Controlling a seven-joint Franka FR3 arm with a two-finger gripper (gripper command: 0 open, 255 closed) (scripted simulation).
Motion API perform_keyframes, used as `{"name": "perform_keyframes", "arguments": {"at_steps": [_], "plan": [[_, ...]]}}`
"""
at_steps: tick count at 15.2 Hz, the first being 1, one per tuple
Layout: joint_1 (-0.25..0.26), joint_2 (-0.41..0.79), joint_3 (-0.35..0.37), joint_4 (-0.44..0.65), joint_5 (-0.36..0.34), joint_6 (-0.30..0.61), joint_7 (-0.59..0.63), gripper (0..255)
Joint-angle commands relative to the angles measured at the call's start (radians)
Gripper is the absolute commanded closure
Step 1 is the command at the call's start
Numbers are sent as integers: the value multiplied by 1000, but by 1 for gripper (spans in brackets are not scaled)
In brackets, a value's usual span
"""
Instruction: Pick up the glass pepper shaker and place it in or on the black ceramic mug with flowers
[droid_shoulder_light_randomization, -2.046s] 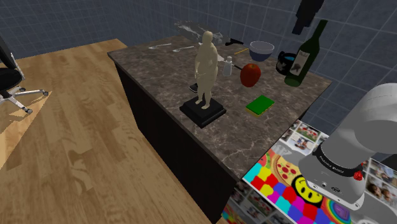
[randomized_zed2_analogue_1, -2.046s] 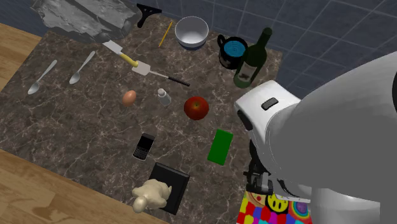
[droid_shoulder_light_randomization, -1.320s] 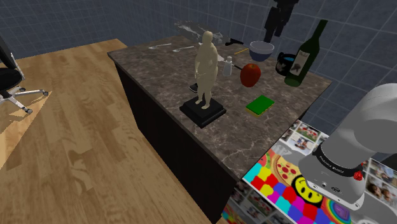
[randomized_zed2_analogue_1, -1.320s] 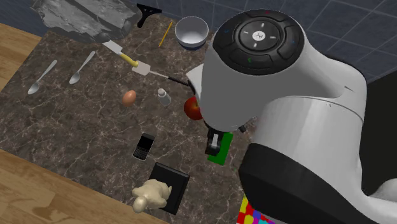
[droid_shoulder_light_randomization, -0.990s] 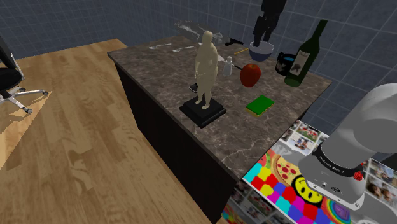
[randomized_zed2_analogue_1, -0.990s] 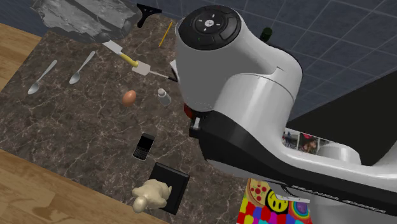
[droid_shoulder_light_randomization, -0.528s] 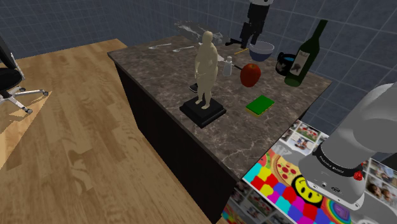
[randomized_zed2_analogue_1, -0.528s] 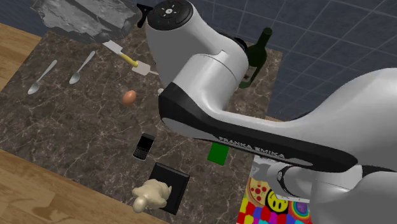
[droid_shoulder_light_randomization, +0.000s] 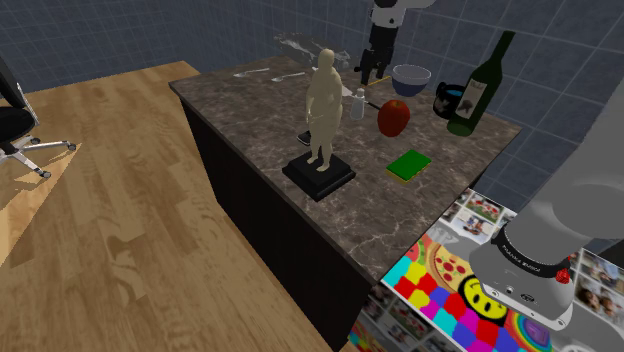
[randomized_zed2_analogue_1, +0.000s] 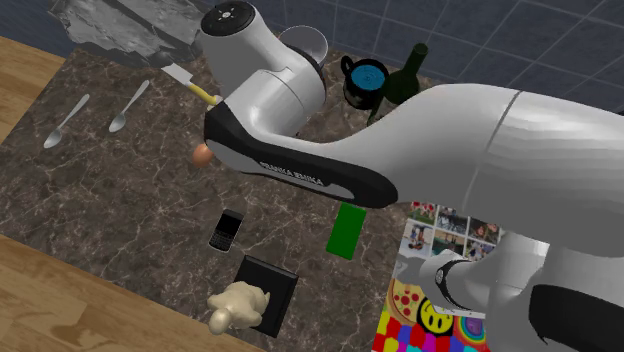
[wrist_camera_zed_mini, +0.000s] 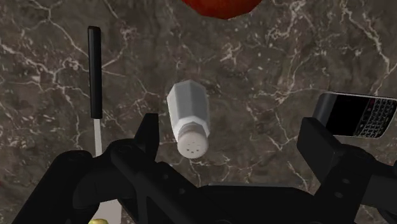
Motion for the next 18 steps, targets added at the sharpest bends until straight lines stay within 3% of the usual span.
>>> {"name": "perform_keyframes", "arguments": {"at_steps": [1, 4, 11, 18], "plan": [[-15, 80, -2, 79, 28, -4, -22, 0], [-36, 176, 1, 171, 59, -9, -44, 0], [-33, 210, 9, 116, 73, 79, -53, 0], [-33, 210, 9, 117, 73, 79, -53, 0]]}}
